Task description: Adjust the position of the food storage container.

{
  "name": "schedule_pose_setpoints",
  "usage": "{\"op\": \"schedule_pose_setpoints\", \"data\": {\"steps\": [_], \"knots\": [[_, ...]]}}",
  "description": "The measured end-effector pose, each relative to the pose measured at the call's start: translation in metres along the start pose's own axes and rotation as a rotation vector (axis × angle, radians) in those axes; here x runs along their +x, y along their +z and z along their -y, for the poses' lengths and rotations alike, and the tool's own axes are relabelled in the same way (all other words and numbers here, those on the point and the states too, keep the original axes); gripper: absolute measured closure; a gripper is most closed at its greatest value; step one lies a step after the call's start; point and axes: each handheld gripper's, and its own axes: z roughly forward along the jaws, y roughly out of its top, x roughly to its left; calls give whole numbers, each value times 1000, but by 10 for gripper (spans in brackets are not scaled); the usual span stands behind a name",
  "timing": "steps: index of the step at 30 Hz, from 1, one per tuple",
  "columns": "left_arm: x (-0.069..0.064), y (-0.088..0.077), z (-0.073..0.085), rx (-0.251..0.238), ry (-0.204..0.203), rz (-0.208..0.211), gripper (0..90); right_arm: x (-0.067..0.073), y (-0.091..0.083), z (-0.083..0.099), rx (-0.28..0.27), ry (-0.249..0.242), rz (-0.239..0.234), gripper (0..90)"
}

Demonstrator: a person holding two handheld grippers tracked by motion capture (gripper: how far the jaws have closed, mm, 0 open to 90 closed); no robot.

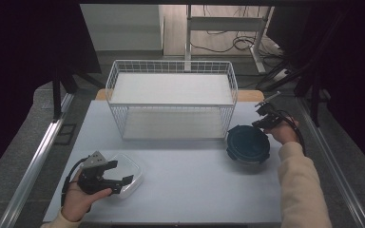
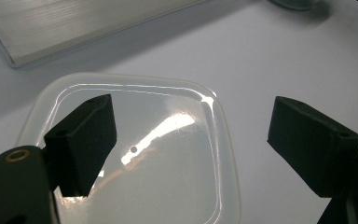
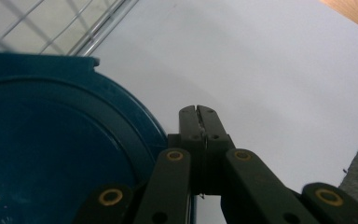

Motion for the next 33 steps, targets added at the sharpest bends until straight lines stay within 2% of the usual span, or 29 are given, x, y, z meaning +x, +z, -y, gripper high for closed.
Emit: {"op": "schedule_pose_setpoints", "data": {"steps": [11,14,17,22,23,24,28,29,32,33], "knots": [[-2,-1,-1,-4,0,7,154,20,-7,12,-10,-54,-36,900],[-1,-1,-1,-5,-5,9,155,29,-10,15,-7,-72,-42,900],[-1,-2,-2,-9,-7,13,155,40,-13,18,0,-70,-44,900],[-5,-2,-4,-14,9,2,157,55,-17,22,12,-67,-42,900],[-6,-2,-4,-13,11,0,156,63,-19,24,17,-79,-29,900],[-7,-2,-5,-11,13,-1,156,63,-19,24,17,-79,-29,900],[-9,0,-6,-9,17,1,156,80,-22,28,13,-98,-45,900],[-9,1,-5,-5,14,1,156,80,-22,28,13,-98,-45,900],[-10,2,-5,1,21,-4,156,92,-22,27,18,-100,-48,900],[-10,3,-5,1,26,-13,156,96,-23,26,27,-85,-41,900]]}}
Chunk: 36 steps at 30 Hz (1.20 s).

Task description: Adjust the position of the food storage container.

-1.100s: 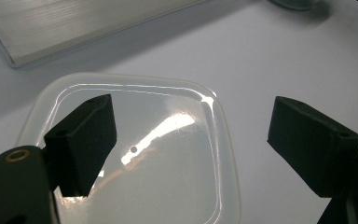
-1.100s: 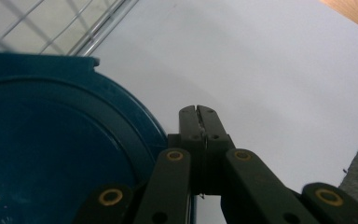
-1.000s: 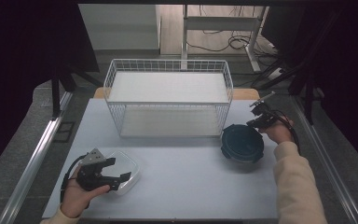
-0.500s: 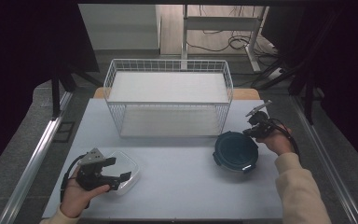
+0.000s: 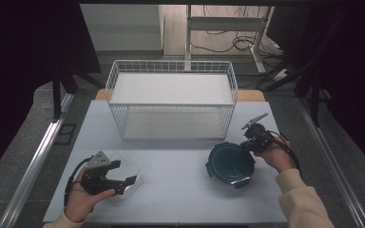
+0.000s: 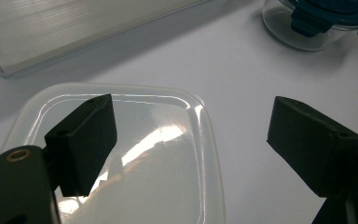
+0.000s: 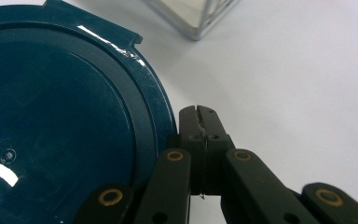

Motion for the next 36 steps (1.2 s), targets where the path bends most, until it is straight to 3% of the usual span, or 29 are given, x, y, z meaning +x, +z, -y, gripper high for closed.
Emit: {"op": "schedule_pose_setpoints", "data": {"steps": [3,7,12,13,17,21,24,30,36], "knots": [[0,0,0,0,0,0,156,17,-1,-3,24,15,11,900],[-1,0,0,-2,0,1,157,28,-2,-3,28,12,9,900],[-2,-2,0,-6,4,-2,157,28,-5,1,24,33,29,899],[-2,-3,1,-7,4,-2,157,27,-6,3,36,33,70,899],[-5,-4,1,-7,11,-2,156,24,-13,24,20,86,37,899],[-9,-3,0,-9,16,2,156,29,-13,37,39,93,19,898],[-15,-1,-1,-16,26,7,156,36,-13,48,44,93,37,898],[-22,4,-3,-5,37,23,156,37,-15,56,4,143,14,899],[-21,8,-4,0,21,29,156,50,-13,57,-2,128,-10,899]]}}
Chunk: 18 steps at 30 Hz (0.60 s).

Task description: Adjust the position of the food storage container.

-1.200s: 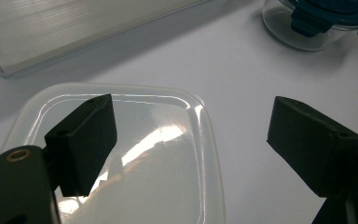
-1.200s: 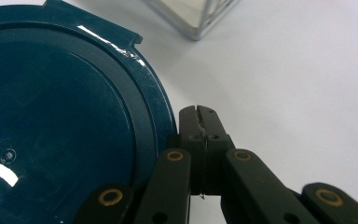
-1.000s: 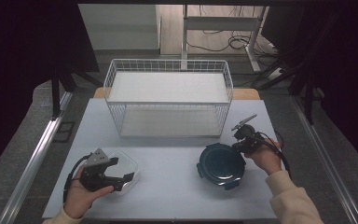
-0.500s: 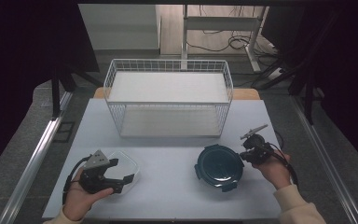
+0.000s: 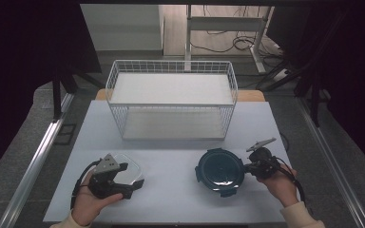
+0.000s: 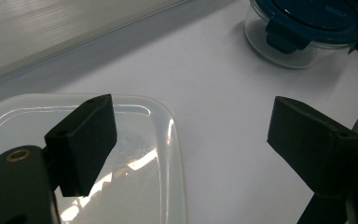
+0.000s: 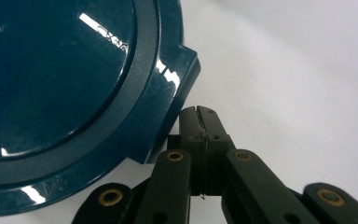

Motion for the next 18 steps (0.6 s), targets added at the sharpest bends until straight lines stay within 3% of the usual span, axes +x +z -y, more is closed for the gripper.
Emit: {"op": "schedule_pose_setpoints", "data": {"steps": [3,4,7,18], "knots": [[-2,1,-1,-1,0,3,156,15,6,-5,-10,-21,-51,899],[-2,0,-1,-7,0,0,156,15,6,-5,-10,-21,-51,899],[-2,-2,-2,-30,-15,-5,155,34,11,-15,-18,-67,-66,899],[-5,-2,-8,-49,-37,-2,154,62,13,-25,-40,-139,-111,899]]}}
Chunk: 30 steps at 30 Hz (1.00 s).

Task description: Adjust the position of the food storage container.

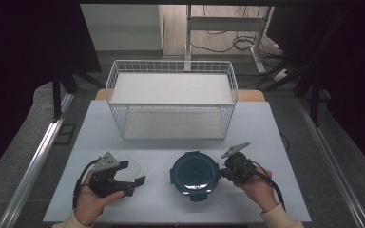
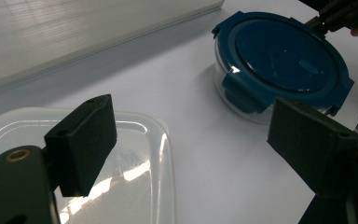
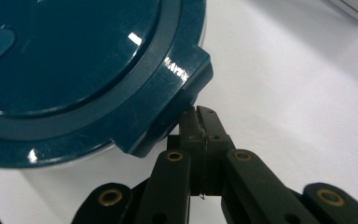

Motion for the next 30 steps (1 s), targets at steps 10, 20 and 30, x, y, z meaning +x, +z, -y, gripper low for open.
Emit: {"op": "schedule_pose_setpoints", "data": {"steps": [10,20,30], "knots": [[-7,5,-10,-1,2,10,154,1,6,7,-19,-4,-32,898],[-14,7,-16,-4,-22,15,150,-10,-9,16,-93,19,-13,896],[-15,8,-11,9,-52,24,143,-8,-33,44,-307,121,-13,366]]}}
